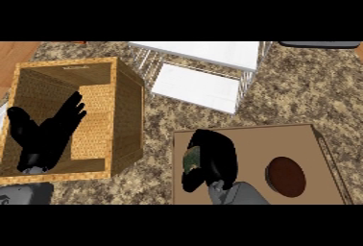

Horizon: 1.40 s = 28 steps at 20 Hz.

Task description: Pick the squash from the tray and place it in the tiered shelf

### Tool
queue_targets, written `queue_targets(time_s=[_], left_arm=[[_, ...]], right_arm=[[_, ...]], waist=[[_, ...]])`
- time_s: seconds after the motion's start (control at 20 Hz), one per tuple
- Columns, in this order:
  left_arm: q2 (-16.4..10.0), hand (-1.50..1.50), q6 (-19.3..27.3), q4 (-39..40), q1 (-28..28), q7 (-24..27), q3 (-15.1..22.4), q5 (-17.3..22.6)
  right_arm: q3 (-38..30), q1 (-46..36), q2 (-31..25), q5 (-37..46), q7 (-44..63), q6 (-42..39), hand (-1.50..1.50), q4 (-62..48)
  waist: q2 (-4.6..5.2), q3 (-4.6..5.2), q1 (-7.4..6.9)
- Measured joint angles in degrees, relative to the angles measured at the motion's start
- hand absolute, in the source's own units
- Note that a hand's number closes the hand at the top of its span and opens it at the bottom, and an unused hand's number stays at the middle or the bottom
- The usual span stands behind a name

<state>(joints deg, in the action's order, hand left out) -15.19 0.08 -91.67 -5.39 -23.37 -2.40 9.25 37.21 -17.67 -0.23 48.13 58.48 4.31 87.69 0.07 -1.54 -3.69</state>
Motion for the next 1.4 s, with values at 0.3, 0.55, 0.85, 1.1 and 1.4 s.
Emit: queue_targets(time_s=[0.3,0.55,0.85,1.1,1.4], left_arm=[[0.9,0.0,-0.6,0.5,-0.9,-0.9,0.2,-0.9],[1.3,0.0,-0.4,0.8,-0.6,-1.9,-0.5,-1.7],[1.3,0.0,-0.3,1.0,-0.2,-3.1,-1.9,-2.0],[1.6,0.0,-0.7,0.6,0.5,-3.0,-2.8,-2.1],[1.9,0.0,-1.2,-0.1,1.3,-3.1,-3.6,-2.4]], right_arm=[[6.9,-12.8,-0.2,-3.2,2.6,4.8,1.5,-0.4],[7.6,-23.7,-0.4,-0.3,5.4,6.7,1.5,1.0],[3.7,-35.4,-0.6,2.1,9.5,5.9,1.5,2.1],[-1.5,-44.3,-0.7,2.6,11.8,3.9,1.5,0.6],[-9.2,-53.1,-0.6,2.4,12.5,1.5,1.5,-3.5]], waist=[[-0.23,0.24,-1.05],[-0.89,0.41,-0.27],[-1.45,0.56,1.14],[-1.59,0.63,1.84],[-1.41,0.57,2.46]])
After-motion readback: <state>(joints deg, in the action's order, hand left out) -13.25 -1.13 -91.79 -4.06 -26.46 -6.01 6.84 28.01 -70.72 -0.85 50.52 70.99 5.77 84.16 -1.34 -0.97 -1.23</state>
